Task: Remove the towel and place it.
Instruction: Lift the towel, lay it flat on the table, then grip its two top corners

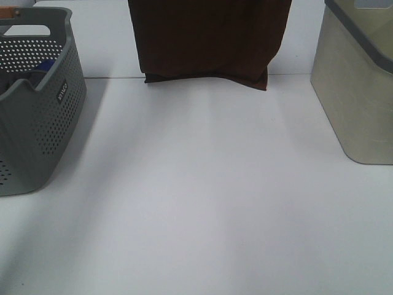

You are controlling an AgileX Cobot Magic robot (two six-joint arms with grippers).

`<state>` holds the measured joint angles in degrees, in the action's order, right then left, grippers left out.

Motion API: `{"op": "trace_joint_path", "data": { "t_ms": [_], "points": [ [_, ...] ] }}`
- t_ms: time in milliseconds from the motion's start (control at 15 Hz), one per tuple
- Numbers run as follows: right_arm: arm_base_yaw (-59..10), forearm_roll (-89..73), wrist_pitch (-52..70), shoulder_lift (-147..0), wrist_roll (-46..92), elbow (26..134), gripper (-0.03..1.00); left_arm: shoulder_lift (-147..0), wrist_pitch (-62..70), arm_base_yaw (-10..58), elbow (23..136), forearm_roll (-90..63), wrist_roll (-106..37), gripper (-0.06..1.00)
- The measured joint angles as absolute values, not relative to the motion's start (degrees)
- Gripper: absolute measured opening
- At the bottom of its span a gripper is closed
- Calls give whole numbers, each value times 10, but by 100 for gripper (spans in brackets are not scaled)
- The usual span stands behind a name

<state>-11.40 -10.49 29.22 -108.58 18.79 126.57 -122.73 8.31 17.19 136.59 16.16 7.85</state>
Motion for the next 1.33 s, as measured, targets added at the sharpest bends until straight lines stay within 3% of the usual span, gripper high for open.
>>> {"op": "trace_joint_path", "data": {
  "t_ms": [667,1000,1333],
  "points": [
    [-114,-111,678,-1105,152,1227,0,-1234,647,177,1365,21,62,0],
    [-113,-140,693,-1100,121,1171,0,-1217,689,177,1330,14,62,0],
    [-113,-149,693,-1015,115,1012,0,-1100,689,217,1111,25,62,0]
  ]
}}
